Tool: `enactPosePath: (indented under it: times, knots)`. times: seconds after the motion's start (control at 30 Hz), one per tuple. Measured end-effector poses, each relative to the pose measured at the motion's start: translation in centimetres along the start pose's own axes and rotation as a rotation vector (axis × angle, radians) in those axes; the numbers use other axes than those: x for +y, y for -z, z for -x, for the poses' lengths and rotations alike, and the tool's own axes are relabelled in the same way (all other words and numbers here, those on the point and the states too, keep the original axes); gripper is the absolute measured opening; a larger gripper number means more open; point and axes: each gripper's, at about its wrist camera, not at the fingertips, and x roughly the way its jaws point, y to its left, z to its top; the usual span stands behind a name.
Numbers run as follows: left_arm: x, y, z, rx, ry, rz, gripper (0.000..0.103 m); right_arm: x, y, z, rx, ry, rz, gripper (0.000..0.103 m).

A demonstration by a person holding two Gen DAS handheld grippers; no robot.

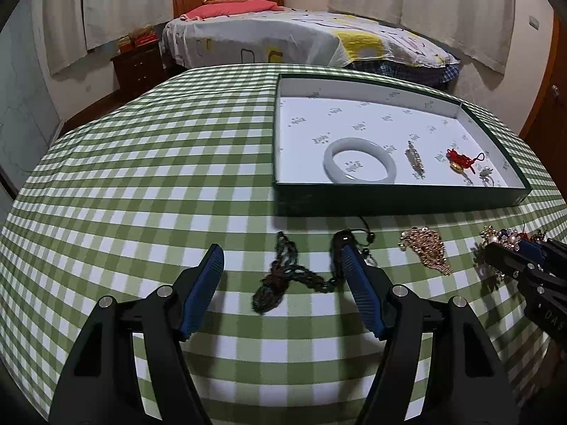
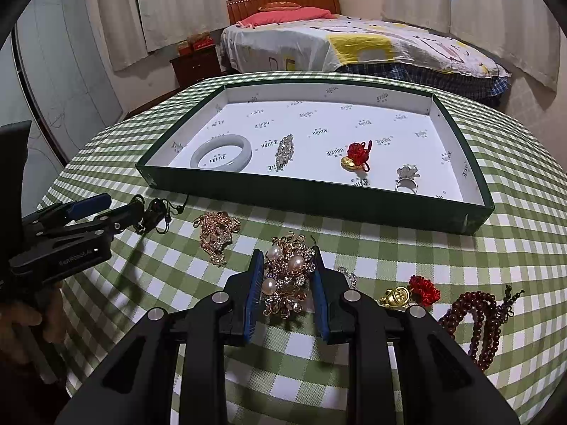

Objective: Organize jewelry
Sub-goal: 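Withdraw both tools from the box and move the right tool over the pearl brooch, then grasp the black cord pendant necklace with the left tool while the right tool holds the pearl brooch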

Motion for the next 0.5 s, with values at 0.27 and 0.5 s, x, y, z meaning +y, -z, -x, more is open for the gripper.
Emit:
enactPosePath:
  times: [0.27, 0.5]
  knots:
    - [0.3, -0.3, 0.1, 0.015, 0.046, 0.036, 0.067, -0.1, 0.1, 0.0, 0.004, -0.006, -0.005, 0.027]
    - [-2.3, -1.0, 0.0, -0.006, 0.078, -0.032, 0.057, -0.2, 0.2, -0.1, 0.006, -0.002, -0.009, 0.027]
